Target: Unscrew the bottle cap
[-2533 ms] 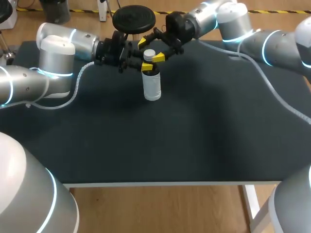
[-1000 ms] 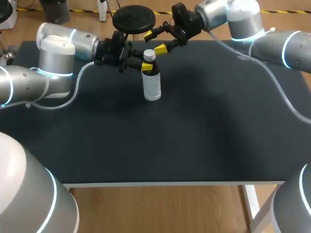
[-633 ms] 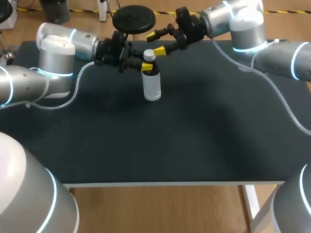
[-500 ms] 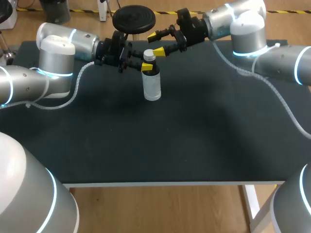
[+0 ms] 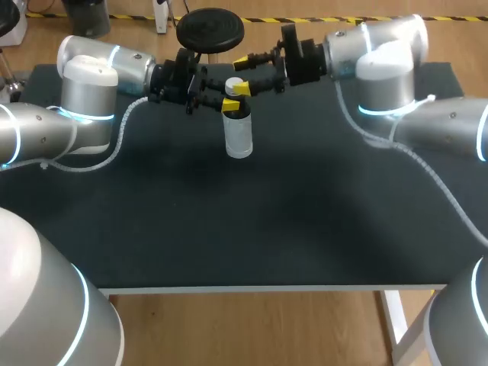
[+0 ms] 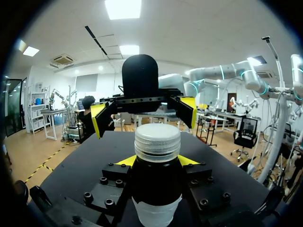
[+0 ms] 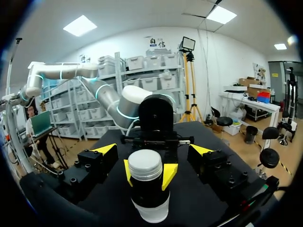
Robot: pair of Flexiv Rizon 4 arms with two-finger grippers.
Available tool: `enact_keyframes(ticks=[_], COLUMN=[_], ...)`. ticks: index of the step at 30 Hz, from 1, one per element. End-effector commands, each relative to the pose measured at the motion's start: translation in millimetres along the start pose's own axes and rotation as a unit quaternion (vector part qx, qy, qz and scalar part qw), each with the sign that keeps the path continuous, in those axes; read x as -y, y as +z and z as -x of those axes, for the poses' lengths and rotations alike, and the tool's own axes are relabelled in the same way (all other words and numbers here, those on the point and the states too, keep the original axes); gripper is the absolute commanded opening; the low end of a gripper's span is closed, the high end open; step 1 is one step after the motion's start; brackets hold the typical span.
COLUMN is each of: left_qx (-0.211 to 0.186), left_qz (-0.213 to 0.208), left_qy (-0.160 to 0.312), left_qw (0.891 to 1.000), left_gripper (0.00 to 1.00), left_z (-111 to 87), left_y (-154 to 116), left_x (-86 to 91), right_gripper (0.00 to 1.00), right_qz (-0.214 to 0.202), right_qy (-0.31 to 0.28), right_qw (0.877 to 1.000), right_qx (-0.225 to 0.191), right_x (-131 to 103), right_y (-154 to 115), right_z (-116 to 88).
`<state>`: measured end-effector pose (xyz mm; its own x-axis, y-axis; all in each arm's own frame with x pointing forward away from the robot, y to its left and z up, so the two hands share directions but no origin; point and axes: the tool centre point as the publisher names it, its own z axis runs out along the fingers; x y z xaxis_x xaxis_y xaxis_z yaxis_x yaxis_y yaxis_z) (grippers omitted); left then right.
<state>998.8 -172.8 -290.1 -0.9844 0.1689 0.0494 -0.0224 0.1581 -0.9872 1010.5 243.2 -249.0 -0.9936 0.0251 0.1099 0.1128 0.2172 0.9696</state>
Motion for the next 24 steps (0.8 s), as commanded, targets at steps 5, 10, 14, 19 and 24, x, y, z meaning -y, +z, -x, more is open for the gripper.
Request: enact_keyframes(ticks=[5, 10, 14, 19, 24], left_qx=[0.0, 0.0, 0.0, 0.0, 0.0], left_qz=[0.0, 0.0, 0.0, 0.0, 0.0], left_qy=[0.0, 0.0, 0.0, 0.0, 0.0], left_qw=[1.0, 1.0, 1.0, 1.0, 1.0], left_gripper=[0.0, 0.0, 0.0, 0.0, 0.0], left_z=[0.0, 0.0, 0.0, 0.0, 0.0], left_y=[0.2, 0.2, 0.2, 0.2, 0.2], left_x=[-0.9, -0.9, -0.9, -0.9, -0.9], right_gripper=[1.0, 1.0, 1.0, 1.0, 1.0], right_qz=[0.001, 0.003, 0.003, 0.006, 0.006], right_qy=[0.006, 0.011, 0.011, 0.012, 0.014], right_qw=[0.993, 0.994, 0.994, 0.994, 0.994], right_qx=[0.118, 0.113, 0.11, 0.108, 0.106], right_x=[3.4, 5.0, 4.7, 5.1, 5.0], right_y=[4.6, 7.8, 10.2, 12.9, 14.7], right_z=[-4.4, -2.8, -1.6, -1.1, -0.9])
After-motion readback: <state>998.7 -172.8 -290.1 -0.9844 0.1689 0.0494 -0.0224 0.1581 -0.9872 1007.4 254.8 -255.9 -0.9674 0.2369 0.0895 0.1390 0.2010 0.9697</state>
